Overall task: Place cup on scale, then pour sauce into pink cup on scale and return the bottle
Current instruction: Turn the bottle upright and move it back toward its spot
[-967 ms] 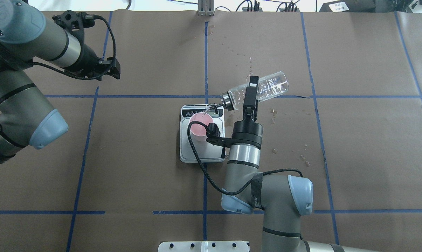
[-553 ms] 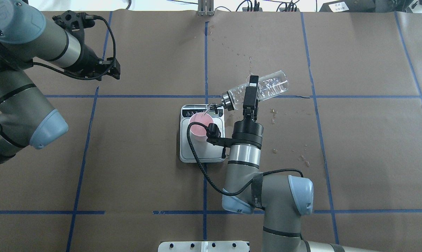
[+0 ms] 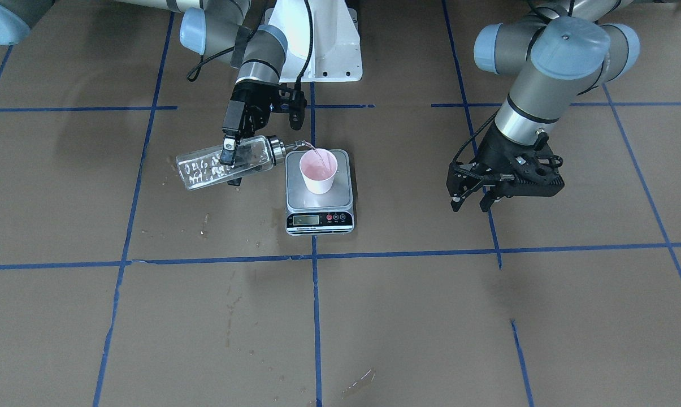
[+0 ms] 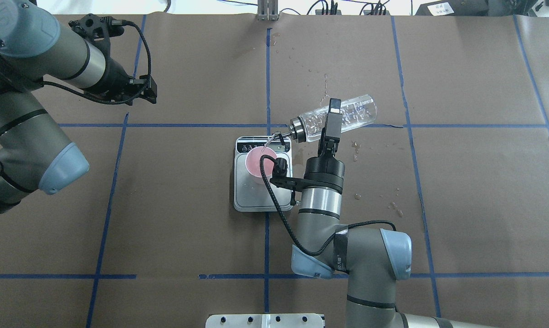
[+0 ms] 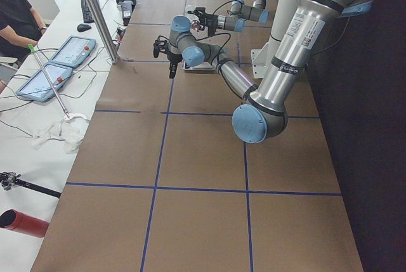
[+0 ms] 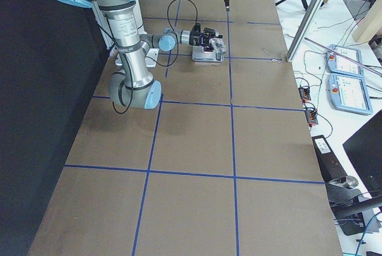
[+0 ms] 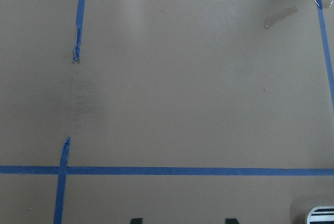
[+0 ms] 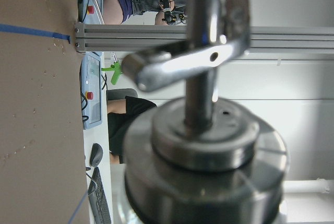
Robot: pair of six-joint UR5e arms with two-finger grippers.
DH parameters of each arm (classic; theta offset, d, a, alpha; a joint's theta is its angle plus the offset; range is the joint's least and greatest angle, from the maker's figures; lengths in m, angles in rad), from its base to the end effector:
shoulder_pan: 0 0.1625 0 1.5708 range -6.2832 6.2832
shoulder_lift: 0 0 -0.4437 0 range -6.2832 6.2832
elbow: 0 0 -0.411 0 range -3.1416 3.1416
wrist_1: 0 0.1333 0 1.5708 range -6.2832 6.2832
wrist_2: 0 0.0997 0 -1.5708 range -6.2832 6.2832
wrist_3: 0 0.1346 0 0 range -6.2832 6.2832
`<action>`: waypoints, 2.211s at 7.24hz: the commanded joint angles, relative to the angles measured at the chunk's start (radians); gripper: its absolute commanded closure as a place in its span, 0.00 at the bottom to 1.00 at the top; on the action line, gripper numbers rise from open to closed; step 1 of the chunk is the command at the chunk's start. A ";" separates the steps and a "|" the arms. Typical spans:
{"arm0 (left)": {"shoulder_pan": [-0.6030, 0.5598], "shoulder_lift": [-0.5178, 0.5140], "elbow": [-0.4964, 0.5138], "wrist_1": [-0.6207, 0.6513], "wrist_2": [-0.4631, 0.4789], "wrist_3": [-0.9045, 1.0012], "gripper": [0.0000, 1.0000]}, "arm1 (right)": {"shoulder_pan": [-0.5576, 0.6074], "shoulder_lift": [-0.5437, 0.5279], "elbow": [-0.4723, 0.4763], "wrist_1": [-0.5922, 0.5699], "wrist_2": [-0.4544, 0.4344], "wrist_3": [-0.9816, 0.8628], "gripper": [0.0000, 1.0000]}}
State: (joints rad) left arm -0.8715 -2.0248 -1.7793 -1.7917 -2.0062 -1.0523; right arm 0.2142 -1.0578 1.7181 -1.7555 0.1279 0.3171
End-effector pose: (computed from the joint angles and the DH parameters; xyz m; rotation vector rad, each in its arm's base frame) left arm 0.3767 -0.5668 0.3088 0.2441 0.9270 -0.1333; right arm -0.5676 -0.3965 0.2666 1.3202 0.6624 -0.5044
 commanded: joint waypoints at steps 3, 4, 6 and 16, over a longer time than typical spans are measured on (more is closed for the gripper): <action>0.000 0.000 -0.005 0.000 0.001 -0.002 0.39 | -0.010 -0.067 -0.005 0.428 0.199 0.311 1.00; 0.000 0.000 -0.005 0.000 0.001 -0.002 0.39 | -0.010 -0.067 0.000 0.430 0.260 0.477 1.00; 0.000 0.000 -0.002 0.000 0.004 0.000 0.38 | -0.004 -0.076 0.024 0.432 0.367 0.776 1.00; 0.002 -0.003 -0.019 0.000 0.015 -0.005 0.38 | 0.090 -0.398 0.189 0.371 0.570 1.439 1.00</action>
State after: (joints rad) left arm -0.8691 -2.0274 -1.7939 -1.7929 -1.9912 -1.0565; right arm 0.3050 -1.4548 1.9072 -1.3477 0.7007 1.7521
